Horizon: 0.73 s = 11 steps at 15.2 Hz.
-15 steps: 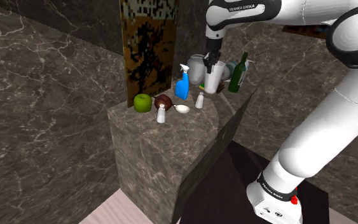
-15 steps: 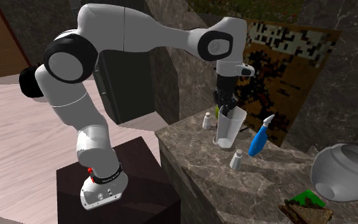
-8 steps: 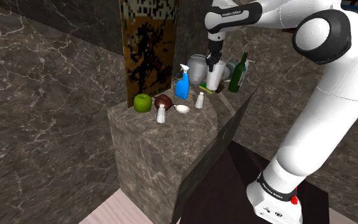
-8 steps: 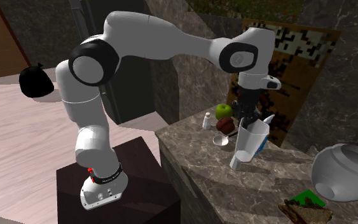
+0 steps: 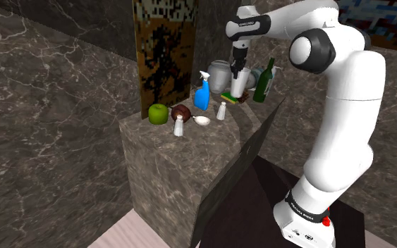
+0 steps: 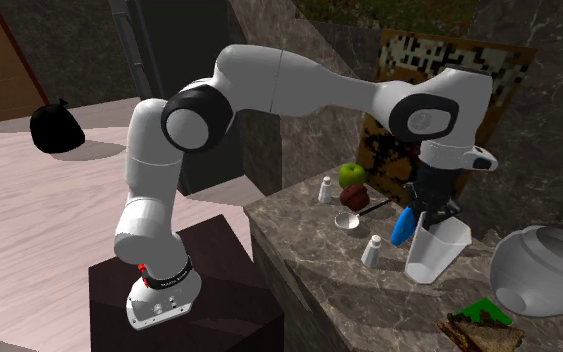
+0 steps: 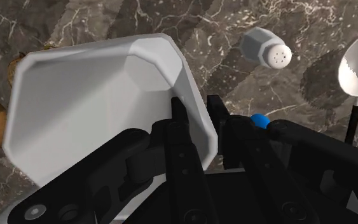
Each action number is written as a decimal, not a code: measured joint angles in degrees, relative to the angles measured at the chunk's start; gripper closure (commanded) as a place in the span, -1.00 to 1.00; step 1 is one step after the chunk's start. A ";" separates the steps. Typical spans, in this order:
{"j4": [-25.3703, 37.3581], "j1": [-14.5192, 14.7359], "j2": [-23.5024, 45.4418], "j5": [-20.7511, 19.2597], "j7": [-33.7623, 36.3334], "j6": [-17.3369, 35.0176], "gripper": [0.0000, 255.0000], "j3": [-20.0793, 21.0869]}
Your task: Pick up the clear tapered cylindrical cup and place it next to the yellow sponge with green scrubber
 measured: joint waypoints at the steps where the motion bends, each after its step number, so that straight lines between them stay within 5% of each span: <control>1: 3.13 -0.94 2.57 0.72 -0.92 -0.49 1.00 -0.08; 5: 15.17 -4.87 11.89 3.09 -4.18 -3.07 1.00 -0.19; 11: 12.29 -5.02 12.99 3.33 -4.27 0.88 1.00 -0.05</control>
